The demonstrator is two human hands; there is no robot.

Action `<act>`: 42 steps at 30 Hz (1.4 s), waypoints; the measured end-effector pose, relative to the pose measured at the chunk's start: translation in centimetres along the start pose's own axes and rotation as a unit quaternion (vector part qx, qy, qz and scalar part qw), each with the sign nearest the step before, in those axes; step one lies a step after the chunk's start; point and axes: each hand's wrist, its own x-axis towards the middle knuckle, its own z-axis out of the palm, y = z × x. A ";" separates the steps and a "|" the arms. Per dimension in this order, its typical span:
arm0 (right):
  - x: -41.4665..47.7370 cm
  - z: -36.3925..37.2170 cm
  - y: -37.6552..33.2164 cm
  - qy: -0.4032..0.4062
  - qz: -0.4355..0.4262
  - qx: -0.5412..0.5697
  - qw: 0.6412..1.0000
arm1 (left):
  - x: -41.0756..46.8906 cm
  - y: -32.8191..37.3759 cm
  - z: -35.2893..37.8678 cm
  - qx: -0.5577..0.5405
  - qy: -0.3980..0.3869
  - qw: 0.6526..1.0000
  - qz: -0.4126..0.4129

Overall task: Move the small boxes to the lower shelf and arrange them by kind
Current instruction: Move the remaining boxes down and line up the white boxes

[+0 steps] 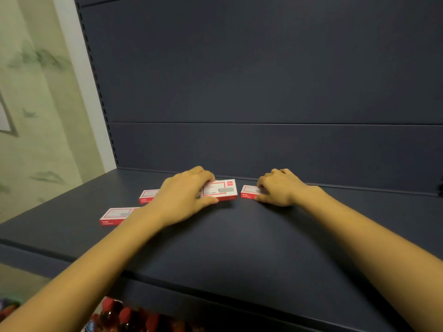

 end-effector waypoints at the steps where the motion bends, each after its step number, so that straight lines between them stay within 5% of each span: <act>1: 0.0 0.0 -0.2 0.005 0.004 -0.001 1.000 | -0.2 -0.2 -0.3 -0.004 0.008 1.000 0.003; 15: -12.6 -3.1 3.1 0.146 0.079 0.120 0.979 | 2.2 4.7 -0.5 -0.116 0.011 0.989 0.089; 32: -43.2 -4.7 17.8 0.127 0.287 0.072 0.947 | 4.8 36.9 1.7 -0.209 -0.015 0.932 0.296; 36: -51.5 -3.9 22.1 0.121 0.303 0.059 0.944 | 3.6 46.1 1.8 -0.226 -0.020 0.923 0.309; 42: -55.8 -3.1 24.1 0.127 0.322 0.057 0.937 | 2.6 50.4 2.0 -0.233 -0.007 0.923 0.306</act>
